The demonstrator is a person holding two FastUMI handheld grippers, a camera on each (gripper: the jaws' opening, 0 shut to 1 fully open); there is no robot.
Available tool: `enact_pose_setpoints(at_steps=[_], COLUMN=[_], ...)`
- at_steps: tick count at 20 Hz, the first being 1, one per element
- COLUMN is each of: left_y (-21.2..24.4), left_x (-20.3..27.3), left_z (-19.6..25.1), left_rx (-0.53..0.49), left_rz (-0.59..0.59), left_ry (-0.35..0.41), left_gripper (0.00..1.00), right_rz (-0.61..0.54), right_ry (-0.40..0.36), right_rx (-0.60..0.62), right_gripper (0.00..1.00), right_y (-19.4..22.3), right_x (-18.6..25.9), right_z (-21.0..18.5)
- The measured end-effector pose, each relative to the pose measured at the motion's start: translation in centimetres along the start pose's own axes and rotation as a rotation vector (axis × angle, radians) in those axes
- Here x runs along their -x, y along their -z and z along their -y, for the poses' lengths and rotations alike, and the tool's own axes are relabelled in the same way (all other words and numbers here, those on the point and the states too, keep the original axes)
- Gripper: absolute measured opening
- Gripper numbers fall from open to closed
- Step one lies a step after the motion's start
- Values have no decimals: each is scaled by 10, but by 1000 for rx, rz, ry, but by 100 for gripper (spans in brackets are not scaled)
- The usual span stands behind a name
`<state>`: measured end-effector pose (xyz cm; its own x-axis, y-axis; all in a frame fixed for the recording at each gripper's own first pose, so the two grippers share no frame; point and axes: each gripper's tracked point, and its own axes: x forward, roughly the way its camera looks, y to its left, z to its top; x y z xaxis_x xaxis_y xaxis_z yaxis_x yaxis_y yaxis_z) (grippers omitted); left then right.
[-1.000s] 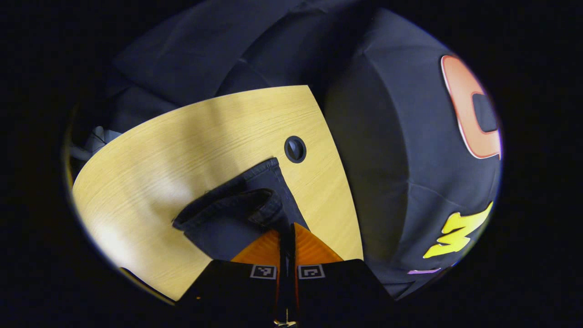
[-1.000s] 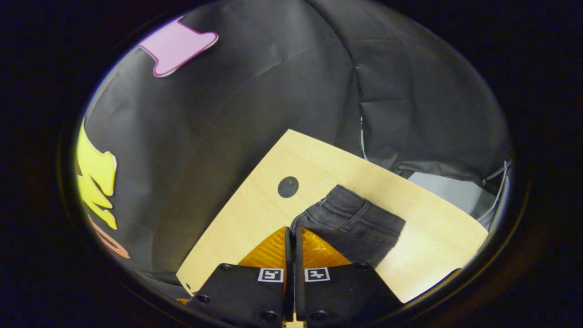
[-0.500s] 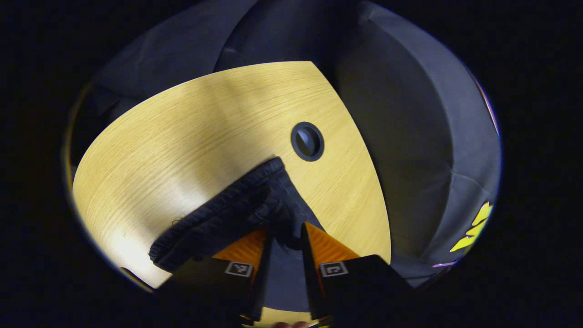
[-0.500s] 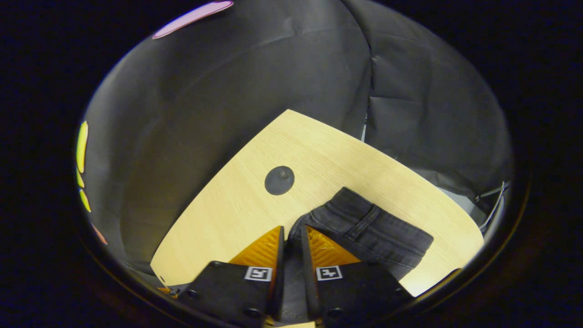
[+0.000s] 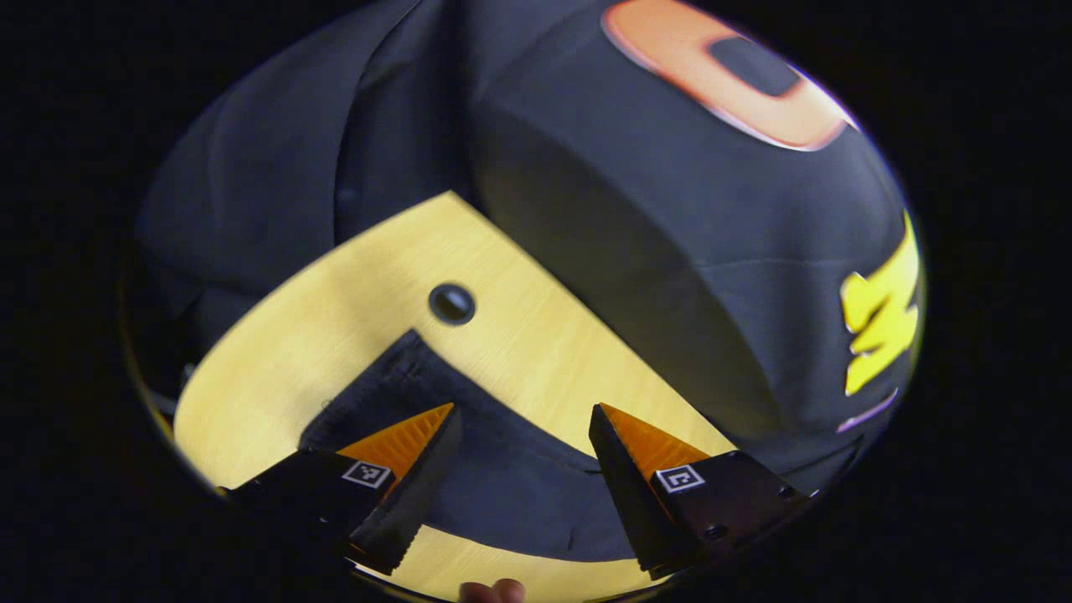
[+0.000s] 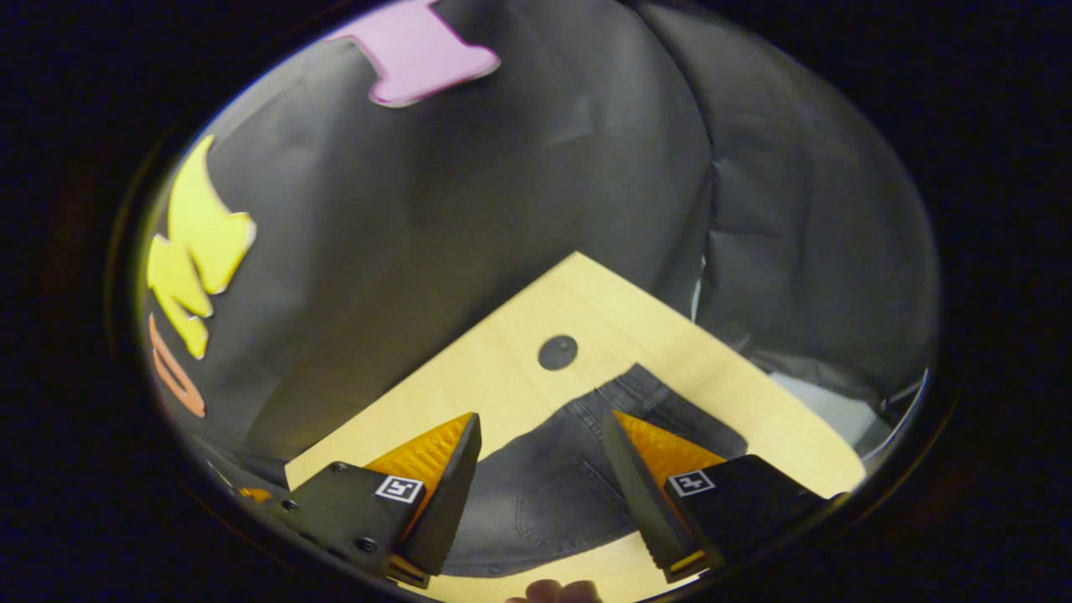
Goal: Grasp the waist and the cuffs of the jeans and fold them to make the two legs overlap; first hold the waist and fold one-third of the jeans toward the cuffs, then hold the cuffs and fold the remaining one-third in the same direction to finish folding.
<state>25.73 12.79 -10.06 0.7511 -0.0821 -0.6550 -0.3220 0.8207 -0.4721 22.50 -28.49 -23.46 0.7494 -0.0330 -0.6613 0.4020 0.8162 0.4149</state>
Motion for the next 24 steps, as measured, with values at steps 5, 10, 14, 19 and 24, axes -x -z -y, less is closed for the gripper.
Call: enact_pose_setpoints(at_steps=[5, 10, 14, 19, 24], left_y=[7, 64, 94, 111, 124], left_x=[116, 186, 204, 205, 209], left_z=[82, 114, 124, 131, 135], left_rx=[-262, -472, -478, -487, -468], left_rz=[283, 483, 485, 443, 413], left_ry=[67, 62, 59, 38, 4], left_gripper=[99, 98, 98, 99, 99], right_rz=[224, 300, 242, 220, 145], right_ry=[-84, -44, -17, 21, 73], right_rx=[267, 373, 312, 222, 61], right_gripper=[94, 95, 94, 91, 95], right_y=[-8, 39, 72, 75, 79], right_x=[122, 180, 182, 147, 47], right_z=[-20, -4, 20, 67, 123])
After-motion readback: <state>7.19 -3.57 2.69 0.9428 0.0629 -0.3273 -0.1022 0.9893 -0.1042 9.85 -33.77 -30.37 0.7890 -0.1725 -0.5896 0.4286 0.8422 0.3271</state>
